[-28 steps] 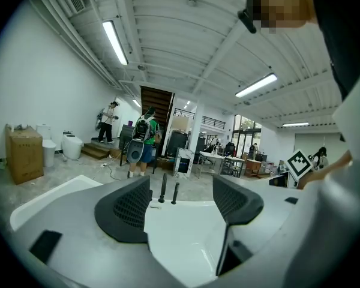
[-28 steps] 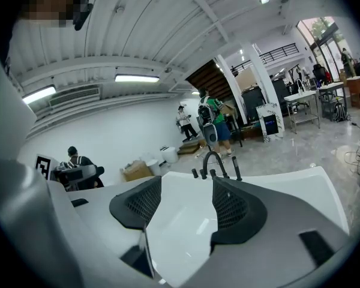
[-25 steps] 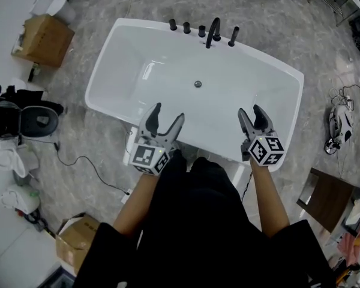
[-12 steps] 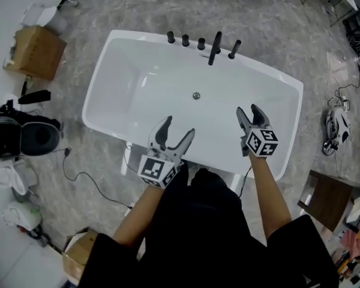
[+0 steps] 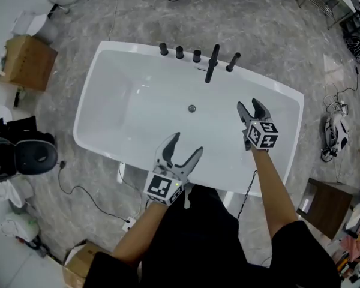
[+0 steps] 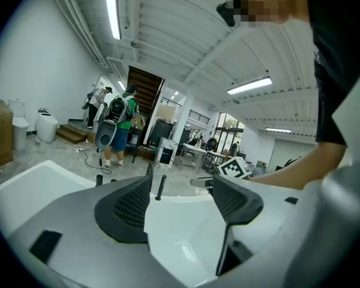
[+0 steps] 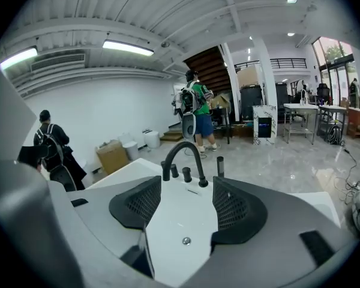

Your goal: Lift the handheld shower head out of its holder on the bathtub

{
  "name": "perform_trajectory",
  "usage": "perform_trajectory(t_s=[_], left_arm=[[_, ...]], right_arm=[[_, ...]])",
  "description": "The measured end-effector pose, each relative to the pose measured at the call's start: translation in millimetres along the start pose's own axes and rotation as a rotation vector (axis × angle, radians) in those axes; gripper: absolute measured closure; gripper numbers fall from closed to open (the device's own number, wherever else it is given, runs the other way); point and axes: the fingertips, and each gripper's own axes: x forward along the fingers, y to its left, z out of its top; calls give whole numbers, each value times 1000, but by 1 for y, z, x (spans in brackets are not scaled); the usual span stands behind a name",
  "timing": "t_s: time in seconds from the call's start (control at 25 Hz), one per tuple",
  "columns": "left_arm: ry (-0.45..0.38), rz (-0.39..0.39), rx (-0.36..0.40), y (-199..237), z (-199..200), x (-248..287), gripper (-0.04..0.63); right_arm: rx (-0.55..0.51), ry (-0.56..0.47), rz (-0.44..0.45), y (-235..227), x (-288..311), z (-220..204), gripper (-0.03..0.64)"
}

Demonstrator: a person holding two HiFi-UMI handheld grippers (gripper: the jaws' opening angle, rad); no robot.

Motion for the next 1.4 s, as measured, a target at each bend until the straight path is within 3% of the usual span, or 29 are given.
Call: perform_trajectory(t_s=[0.6, 1.08, 1.4], left_arm=[[1, 4, -20, 30, -18, 67, 291], [-15, 7, -27, 45, -34, 93, 291], [-6, 24, -95, 61, -60, 106, 291]], right_arm=[[-19, 6, -10, -68, 136, -13, 379], [-146, 0, -38, -96, 204, -6, 379], [-185, 6, -61, -118, 249, -14, 379]])
